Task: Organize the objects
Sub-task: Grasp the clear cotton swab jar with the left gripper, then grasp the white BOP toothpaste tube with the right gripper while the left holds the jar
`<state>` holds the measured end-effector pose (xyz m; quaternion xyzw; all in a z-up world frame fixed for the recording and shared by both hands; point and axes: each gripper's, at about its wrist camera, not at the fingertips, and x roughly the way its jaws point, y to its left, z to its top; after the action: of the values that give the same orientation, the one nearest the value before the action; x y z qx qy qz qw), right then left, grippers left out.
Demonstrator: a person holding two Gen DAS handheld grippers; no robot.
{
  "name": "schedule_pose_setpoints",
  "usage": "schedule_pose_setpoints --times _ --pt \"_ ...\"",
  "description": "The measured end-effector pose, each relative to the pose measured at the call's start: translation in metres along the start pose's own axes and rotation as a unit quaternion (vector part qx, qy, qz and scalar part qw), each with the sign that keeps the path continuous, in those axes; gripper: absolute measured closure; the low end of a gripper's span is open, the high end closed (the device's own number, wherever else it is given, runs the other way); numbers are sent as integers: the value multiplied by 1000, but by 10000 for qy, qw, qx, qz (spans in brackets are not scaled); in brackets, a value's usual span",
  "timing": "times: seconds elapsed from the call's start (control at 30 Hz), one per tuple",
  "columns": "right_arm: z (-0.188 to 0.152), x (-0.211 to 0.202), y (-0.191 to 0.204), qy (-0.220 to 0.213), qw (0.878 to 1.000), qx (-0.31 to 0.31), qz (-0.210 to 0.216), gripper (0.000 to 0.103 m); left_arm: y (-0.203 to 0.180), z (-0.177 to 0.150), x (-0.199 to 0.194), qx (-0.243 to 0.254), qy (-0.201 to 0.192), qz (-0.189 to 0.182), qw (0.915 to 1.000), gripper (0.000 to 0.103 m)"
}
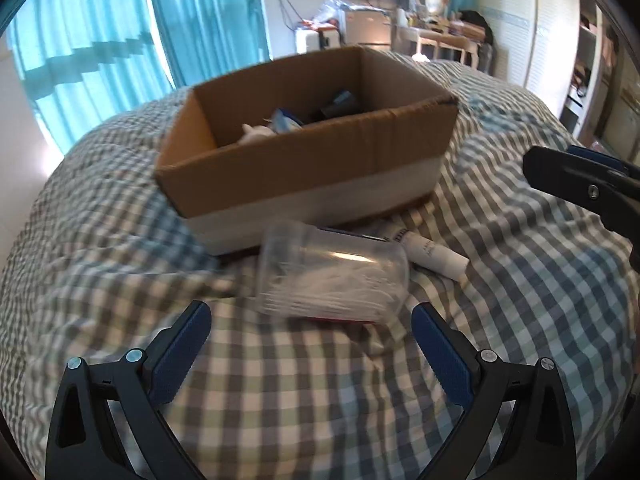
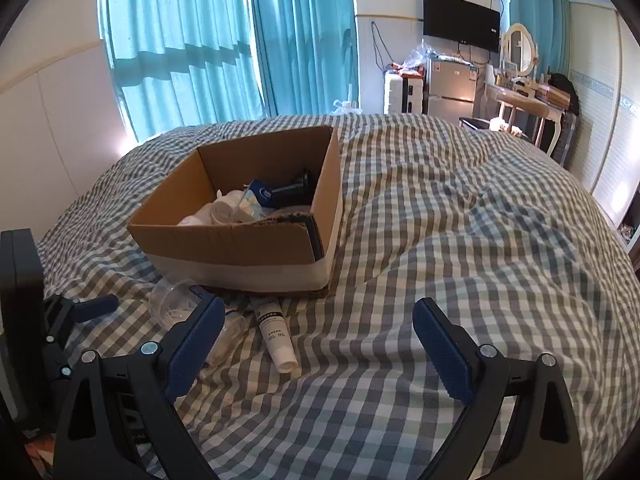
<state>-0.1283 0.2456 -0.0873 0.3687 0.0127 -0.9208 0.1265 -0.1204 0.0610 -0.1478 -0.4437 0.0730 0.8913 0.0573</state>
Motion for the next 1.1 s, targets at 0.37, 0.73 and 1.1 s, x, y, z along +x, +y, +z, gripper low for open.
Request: schedule_pose_setpoints --times 0.37,0.73,1.1 --pt "-6 21 -9 306 9990 289 167 8 -14 8 51 195 264 86 9994 0" --pt "-7 35 -4 538 9984 196 26 8 5 7 24 -268 5 -422 9988 10" --pt "-2 72 33 1019 9942 -348 -15 19 43 14 -35 -280 -446 142 9985 10"
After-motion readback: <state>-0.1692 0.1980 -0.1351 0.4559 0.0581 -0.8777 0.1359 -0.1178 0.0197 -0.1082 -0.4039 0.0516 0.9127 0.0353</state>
